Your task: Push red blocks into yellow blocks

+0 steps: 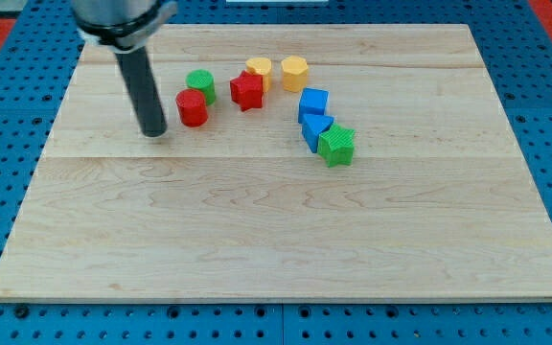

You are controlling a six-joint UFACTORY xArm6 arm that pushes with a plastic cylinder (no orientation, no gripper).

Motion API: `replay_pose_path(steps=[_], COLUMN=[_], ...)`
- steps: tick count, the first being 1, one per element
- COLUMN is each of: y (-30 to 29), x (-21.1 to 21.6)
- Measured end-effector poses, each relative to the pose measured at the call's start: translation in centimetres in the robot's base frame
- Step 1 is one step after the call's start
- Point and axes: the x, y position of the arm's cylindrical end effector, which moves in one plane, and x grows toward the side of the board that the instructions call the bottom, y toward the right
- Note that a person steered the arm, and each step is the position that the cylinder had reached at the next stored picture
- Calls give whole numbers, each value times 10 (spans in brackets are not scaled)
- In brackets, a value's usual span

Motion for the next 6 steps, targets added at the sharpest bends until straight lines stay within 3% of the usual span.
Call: replay_pose_path(steps=[1, 2, 3, 4, 6], y=[26, 106, 73, 130, 106], x=[-36, -55, -10, 44, -41])
